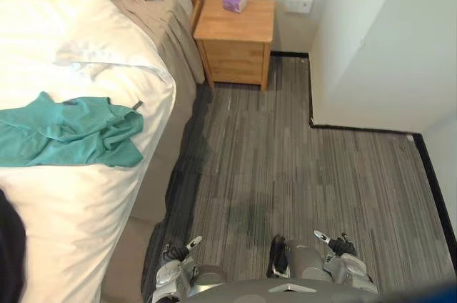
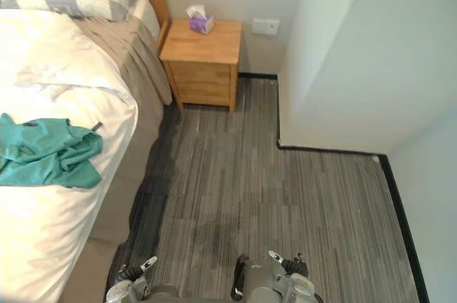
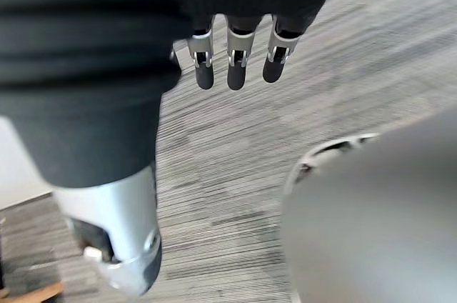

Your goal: Tidy the bed and pick cloth on bed and put in laundry

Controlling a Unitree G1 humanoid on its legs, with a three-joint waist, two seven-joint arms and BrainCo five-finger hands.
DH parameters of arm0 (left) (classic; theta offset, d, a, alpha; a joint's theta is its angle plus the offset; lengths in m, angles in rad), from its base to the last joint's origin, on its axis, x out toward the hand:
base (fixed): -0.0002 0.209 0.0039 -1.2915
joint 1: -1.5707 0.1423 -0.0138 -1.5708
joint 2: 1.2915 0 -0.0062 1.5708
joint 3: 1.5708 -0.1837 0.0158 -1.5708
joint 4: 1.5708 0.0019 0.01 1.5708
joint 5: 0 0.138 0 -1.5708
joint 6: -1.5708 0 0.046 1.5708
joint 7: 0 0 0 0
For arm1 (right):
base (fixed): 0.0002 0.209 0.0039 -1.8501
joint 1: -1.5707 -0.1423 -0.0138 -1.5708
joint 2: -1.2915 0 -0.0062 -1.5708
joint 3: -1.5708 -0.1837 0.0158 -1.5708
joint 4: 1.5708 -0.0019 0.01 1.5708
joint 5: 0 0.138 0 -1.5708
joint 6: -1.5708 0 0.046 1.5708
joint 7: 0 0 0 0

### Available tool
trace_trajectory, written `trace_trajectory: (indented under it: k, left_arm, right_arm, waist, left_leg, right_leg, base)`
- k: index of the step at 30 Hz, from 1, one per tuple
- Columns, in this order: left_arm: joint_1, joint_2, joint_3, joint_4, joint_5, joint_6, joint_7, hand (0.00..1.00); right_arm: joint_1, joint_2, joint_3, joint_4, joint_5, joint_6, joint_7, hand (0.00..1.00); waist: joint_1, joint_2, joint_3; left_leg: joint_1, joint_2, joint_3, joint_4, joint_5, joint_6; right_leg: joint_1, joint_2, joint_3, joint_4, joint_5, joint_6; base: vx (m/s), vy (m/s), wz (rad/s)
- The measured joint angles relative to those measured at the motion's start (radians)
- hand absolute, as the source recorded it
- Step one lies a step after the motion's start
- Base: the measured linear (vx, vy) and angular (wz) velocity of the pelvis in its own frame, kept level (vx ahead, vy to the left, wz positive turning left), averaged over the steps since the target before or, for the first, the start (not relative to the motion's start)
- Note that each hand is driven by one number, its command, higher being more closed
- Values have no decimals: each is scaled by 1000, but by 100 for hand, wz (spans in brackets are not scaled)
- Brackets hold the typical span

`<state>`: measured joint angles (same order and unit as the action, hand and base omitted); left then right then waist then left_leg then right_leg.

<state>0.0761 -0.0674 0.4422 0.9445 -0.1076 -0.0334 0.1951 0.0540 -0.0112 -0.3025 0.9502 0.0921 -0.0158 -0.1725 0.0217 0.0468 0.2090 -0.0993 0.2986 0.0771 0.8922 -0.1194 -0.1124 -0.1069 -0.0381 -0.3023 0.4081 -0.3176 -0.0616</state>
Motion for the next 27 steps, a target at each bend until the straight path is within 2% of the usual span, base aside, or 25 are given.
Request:
trace_trajectory:
  k: [1,3,4,5,6,7,8,9,10,11,14,16,17,18,19,20,21,22,23,24,25,26,27]
  left_arm:
    - [0,-1,1,-6,-2,0,-1,0]
    - [1,-2,-1,-20,-2,0,-2,0]
    - [1,-7,-2,-21,-3,-2,-4,0]
    - [-3,-6,-6,-23,-3,-3,-5,0]
    - [-10,-5,-12,-22,1,-2,-8,0]
    - [-14,-6,-11,-23,1,-2,-13,0]
    - [-17,-7,-11,-22,0,-2,-16,0]
    - [-16,-16,-10,-20,-1,-2,-17,0]
    - [-19,-10,-8,-20,1,-2,-20,0]
    - [-22,6,-12,-21,3,-3,-22,0]
    - [-19,9,-1,-19,1,1,-23,0]
    - [-16,10,0,-19,1,4,-24,0]
    - [-15,9,-4,-18,1,8,-24,0]
    - [-4,11,-11,-18,1,8,-25,0]
    - [-2,24,-18,-18,1,9,-26,0]
    - [2,36,-28,-17,2,11,-26,0]
    - [10,56,-49,-13,4,21,-26,0]
    - [12,60,-49,-9,5,28,-26,0]
    - [13,59,-49,-8,5,28,-26,0]
    - [13,55,-47,-5,5,29,-27,0]
    - [11,55,-47,10,5,28,-27,0]
    - [8,53,-46,12,0,27,-26,0]
    - [2,48,-47,19,1,29,-24,0]
  right_arm:
    - [-3,0,5,0,0,1,0,0]
    - [-9,0,17,0,0,6,0,0]
    - [-10,2,15,7,0,9,1,0]
    - [-9,3,13,11,0,9,1,0]
    - [-7,6,9,13,0,10,1,0]
    - [-8,10,4,13,0,10,1,0]
    - [-10,16,-5,12,0,10,1,0]
    - [-9,17,-6,9,-7,9,0,0]
    - [-8,24,-5,14,-10,11,0,0]
    - [-6,39,3,10,-22,12,0,0]
    - [-12,72,15,7,-37,11,2,0]
    - [-11,81,13,6,-37,12,4,0]
    - [-8,78,9,7,-38,12,8,0]
    - [-8,72,8,7,-38,12,12,0]
    - [-3,71,9,-8,-40,15,13,0]
    - [1,69,10,-17,-40,17,13,0]
    - [16,62,9,-32,-40,21,13,0]
    - [28,52,9,-37,-40,24,13,0]
    - [37,49,8,-41,-34,24,14,0]
    - [39,39,2,-54,-37,22,11,0]
    - [25,32,-9,-50,-36,20,11,0]
    - [25,29,-14,-49,-34,20,11,0]
    - [12,25,-20,-53,-30,14,10,0]
  waist:
    - [1,2,-1]
    - [1,-2,0]
    - [8,-7,0]
    - [14,-12,2]
    - [23,-18,3]
    - [25,-24,7]
    - [32,-26,8]
    - [35,-21,7]
    - [44,-37,8]
    - [40,-55,-13]
    - [57,-72,-19]
    - [64,-82,-26]
    - [79,-83,-29]
    - [80,-77,-33]
    - [77,-94,-29]
    - [75,-103,-26]
    - [50,-107,-23]
    - [41,-112,-24]
    - [36,-112,-24]
    - [23,-110,-24]
    - [20,-102,-21]
    - [18,-93,-16]
    - [13,-73,-5]
  left_leg:
    - [-46,2,29,63,-31,1]
    - [-94,-10,90,62,-82,-2]
    - [-112,-26,136,5,-115,4]
    - [-118,-44,157,-48,-128,4]
    - [-129,-86,186,-178,-142,8]
    - [-130,-109,200,-248,-141,9]
    - [-132,-151,215,-408,-103,25]
    - [-131,-178,214,-564,11,62]
    - [-118,-199,227,-569,7,94]
    - [-99,-230,237,-601,4,96]
    - [-90,-231,248,-555,-54,143]
    - [-57,-244,260,-566,-64,151]
    - [-17,-246,276,-597,-86,146]
    - [33,-247,279,-643,-128,132]
    - [69,-265,289,-657,-148,132]
    - [93,-275,291,-663,-159,126]
    - [138,-281,284,-662,-178,130]
    - [188,-279,267,-665,-192,127]
    - [205,-272,265,-667,-198,125]
    - [231,-262,247,-680,-207,114]
    - [258,-247,228,-693,-206,113]
    - [271,-232,217,-701,-206,113]
    - [288,-197,188,-707,-206,113]
  right_leg:
    - [38,2,2,-27,-3,-7]
    - [101,-2,12,-88,1,-5]
    - [137,-17,13,-116,19,15]
    - [153,-26,18,-128,21,18]
    - [178,-49,26,-154,26,31]
    - [197,-60,31,-168,29,38]
    - [224,-80,39,-193,33,56]
    - [251,-90,43,-209,24,82]
    - [265,-109,51,-219,16,99]
    - [275,-122,67,-248,34,106]
    - [306,-121,130,-304,127,111]
    - [299,-138,167,-254,148,119]
    - [262,-142,200,-160,145,123]
    - [178,-151,221,41,127,169]
    - [91,-182,243,233,151,223]
    - [40,-199,257,353,193,253]
    - [-39,-221,264,553,214,244]
    - [-93,-226,247,665,203,214]
    - [-117,-227,232,694,190,195]
    - [-173,-228,195,699,164,164]
    - [-223,-223,149,656,111,157]
    - [-244,-212,122,623,88,144]
    - [-272,-179,81,522,64,113]
  base:
    - [288,-33,-4]
    - [362,34,-14]
    - [340,70,-24]
    - [424,147,-24]
    - [304,122,-18]
    - [457,206,-23]
    - [400,225,-23]
    - [313,189,-23]
    - [431,230,5]
    - [436,216,11]
    - [405,195,0]
    - [296,121,-19]
    - [283,111,-62]
    - [307,130,-66]
    - [240,95,-42]
    - [249,56,-2]
    - [312,13,22]
    - [327,-6,34]
    - [339,-41,47]
    - [348,-90,53]
    - [382,-120,52]
    - [418,-190,54]
    - [353,-202,45]
